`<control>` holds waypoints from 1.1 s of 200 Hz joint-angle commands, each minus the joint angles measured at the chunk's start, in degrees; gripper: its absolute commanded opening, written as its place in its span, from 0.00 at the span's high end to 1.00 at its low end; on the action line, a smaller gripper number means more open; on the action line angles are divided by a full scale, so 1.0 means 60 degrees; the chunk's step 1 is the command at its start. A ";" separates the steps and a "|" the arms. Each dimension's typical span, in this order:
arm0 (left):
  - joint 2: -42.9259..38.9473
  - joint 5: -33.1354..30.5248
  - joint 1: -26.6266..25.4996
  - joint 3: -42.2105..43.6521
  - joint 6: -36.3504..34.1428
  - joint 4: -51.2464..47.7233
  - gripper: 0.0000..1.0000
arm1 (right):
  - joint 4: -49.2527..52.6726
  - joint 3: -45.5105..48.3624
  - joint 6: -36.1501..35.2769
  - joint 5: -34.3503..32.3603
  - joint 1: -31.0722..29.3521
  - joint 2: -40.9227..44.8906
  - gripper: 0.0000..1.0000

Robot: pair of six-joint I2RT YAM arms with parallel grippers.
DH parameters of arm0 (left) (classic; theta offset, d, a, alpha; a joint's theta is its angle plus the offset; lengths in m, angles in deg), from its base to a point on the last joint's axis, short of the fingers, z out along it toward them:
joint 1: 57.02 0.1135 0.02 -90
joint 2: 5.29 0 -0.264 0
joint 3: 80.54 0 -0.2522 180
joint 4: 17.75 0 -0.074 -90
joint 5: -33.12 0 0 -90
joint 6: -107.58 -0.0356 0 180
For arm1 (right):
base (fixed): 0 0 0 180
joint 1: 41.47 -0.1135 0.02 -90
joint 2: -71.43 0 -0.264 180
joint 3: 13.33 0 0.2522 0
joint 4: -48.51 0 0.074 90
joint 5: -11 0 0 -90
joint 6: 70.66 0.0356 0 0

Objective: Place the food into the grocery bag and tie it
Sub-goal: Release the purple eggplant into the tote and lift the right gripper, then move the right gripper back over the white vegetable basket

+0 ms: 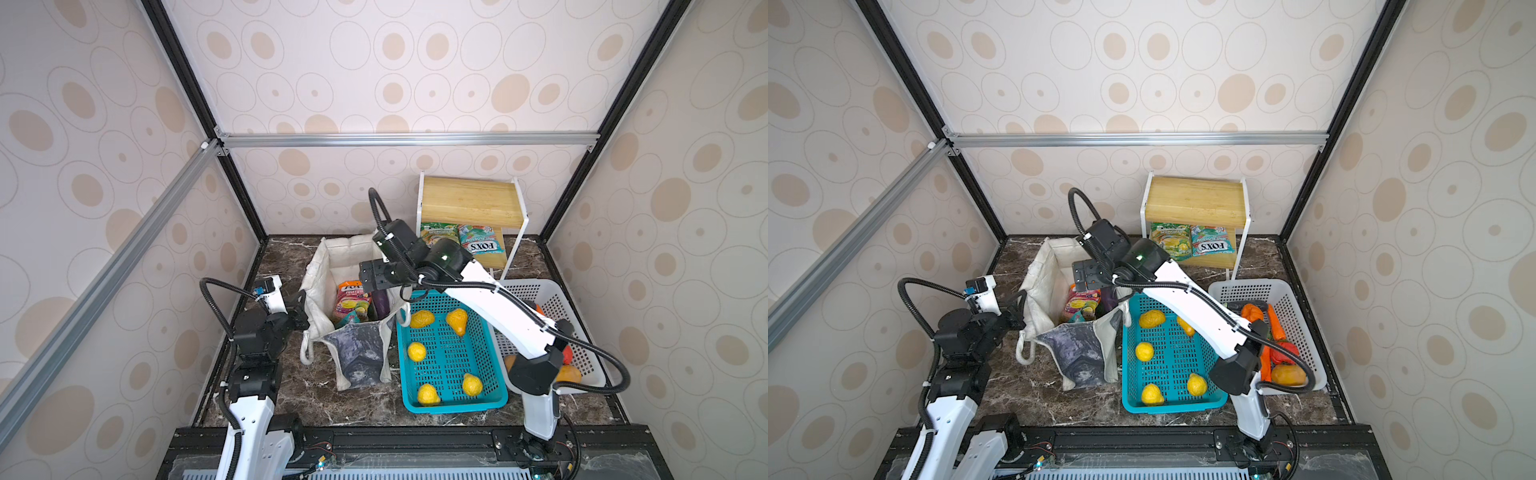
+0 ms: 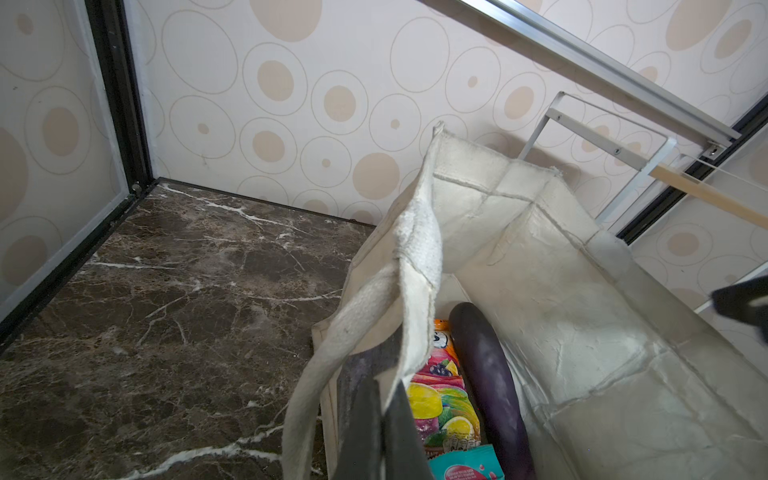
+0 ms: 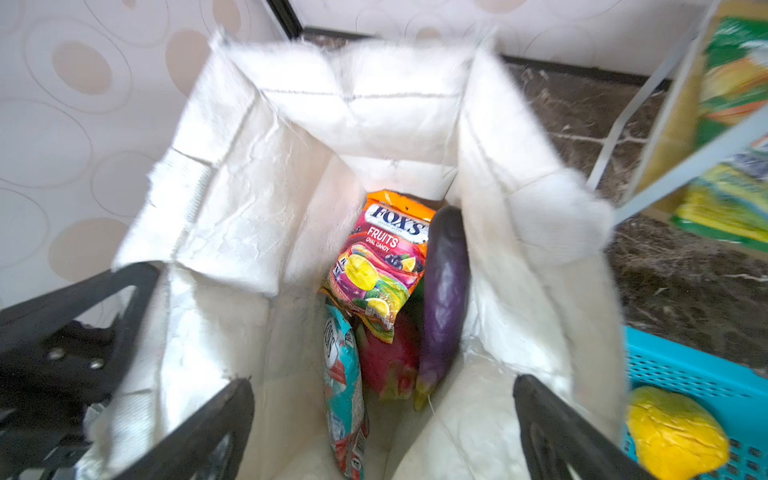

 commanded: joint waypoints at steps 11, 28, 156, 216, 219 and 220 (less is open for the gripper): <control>-0.0079 0.0126 0.0059 -0.0091 0.0008 0.0277 1.00 | 0.0537 0.0677 -0.0143 -0.1240 -0.0087 0.0815 0.00; -0.0098 0.0121 0.0052 -0.0091 -0.0002 0.0277 1.00 | 0.0460 0.1242 -0.0214 -0.1740 -0.0085 0.1385 0.00; -0.0056 0.0105 0.0076 -0.0106 0.0002 0.0219 1.00 | -0.1013 1.0161 0.0163 0.0022 0.5123 0.8614 0.00; 0.0031 0.0083 0.0073 -0.0109 -0.0011 0.0148 1.00 | -0.0167 1.1521 0.1089 0.0657 0.6835 0.8520 0.00; 0.0033 0.0083 0.0075 -0.0099 -0.0009 0.0149 1.00 | -0.0079 1.1581 0.1176 0.0610 0.6836 0.8528 0.00; 0.0032 0.0081 0.0076 -0.0102 -0.0011 0.0155 1.00 | -0.0048 1.1597 0.1207 0.0596 0.6839 0.8529 0.00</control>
